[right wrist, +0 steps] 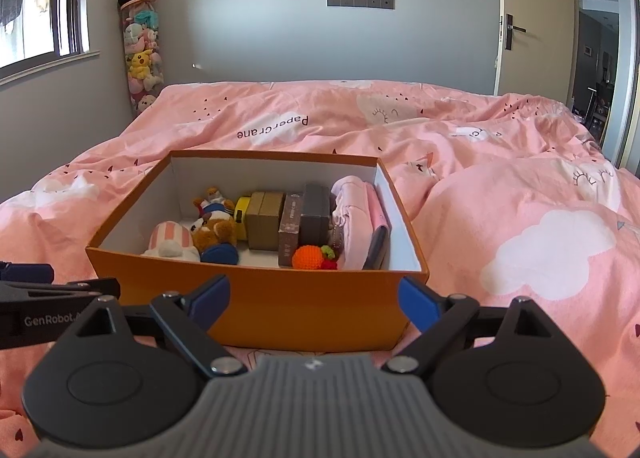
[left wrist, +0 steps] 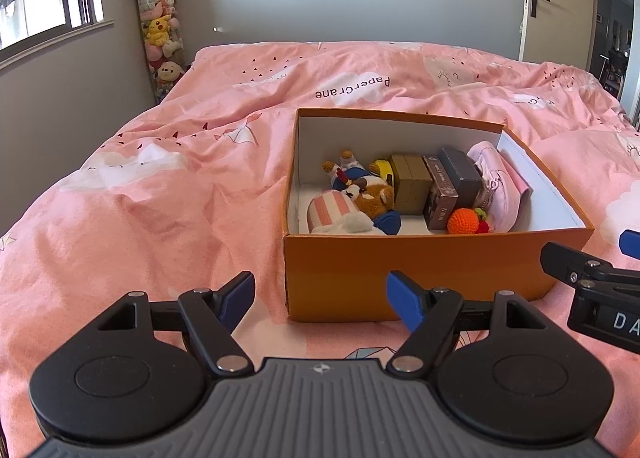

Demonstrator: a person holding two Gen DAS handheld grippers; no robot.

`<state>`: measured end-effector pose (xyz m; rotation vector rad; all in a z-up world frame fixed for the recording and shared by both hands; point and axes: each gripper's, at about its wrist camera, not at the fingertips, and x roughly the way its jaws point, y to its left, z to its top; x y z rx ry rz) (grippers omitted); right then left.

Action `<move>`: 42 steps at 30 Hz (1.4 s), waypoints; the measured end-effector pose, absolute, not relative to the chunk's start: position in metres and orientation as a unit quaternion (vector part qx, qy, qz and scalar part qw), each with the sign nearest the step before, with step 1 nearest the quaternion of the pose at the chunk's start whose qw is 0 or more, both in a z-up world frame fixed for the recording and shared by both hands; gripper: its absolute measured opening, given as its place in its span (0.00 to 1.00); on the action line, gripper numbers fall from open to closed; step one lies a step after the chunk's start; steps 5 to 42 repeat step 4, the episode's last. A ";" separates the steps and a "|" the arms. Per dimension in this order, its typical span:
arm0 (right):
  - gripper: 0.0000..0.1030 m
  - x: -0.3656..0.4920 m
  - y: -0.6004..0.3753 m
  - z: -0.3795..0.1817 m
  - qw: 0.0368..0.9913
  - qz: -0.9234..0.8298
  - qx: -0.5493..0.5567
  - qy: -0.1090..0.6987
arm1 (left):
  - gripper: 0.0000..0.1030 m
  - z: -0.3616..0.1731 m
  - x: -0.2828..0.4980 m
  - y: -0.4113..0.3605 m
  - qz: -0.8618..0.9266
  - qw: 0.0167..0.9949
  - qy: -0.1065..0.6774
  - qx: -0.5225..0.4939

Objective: Organize objects

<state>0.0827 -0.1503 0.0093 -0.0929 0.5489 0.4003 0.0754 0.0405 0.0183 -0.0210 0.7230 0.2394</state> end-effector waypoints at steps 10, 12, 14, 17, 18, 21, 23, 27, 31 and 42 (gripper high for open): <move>0.89 0.082 -0.150 0.009 0.942 0.195 -0.046 0.270 | 0.86 0.018 0.075 0.040 0.118 0.928 0.353 -0.007; 0.89 0.082 -0.150 0.009 0.942 0.195 -0.046 0.270 | 0.86 0.018 0.075 0.040 0.118 0.928 0.353 -0.007; 0.89 0.082 -0.150 0.009 0.942 0.195 -0.046 0.270 | 0.86 0.018 0.075 0.040 0.118 0.928 0.353 -0.007; 0.89 0.082 -0.150 0.009 0.942 0.195 -0.046 0.270 | 0.86 0.018 0.075 0.040 0.118 0.928 0.353 -0.007; 0.89 0.082 -0.150 0.009 0.942 0.195 -0.046 0.270 | 0.86 0.018 0.075 0.040 0.118 0.928 0.353 -0.007; 0.89 0.082 -0.150 0.009 0.942 0.195 -0.046 0.270 | 0.86 0.018 0.075 0.040 0.118 0.928 0.353 -0.007; 0.89 0.082 -0.150 0.009 0.942 0.195 -0.046 0.270 | 0.86 0.018 0.075 0.040 0.118 0.928 0.353 -0.007; 0.89 0.082 -0.150 0.009 0.942 0.195 -0.046 0.270 | 0.86 0.018 0.075 0.040 0.118 0.928 0.353 -0.007; 0.89 0.082 -0.150 0.009 0.942 0.195 -0.046 0.270 | 0.86 0.018 0.075 0.040 0.118 0.928 0.353 -0.007; 0.89 0.082 -0.150 0.009 0.942 0.195 -0.046 0.270 | 0.86 0.018 0.075 0.040 0.118 0.928 0.353 -0.007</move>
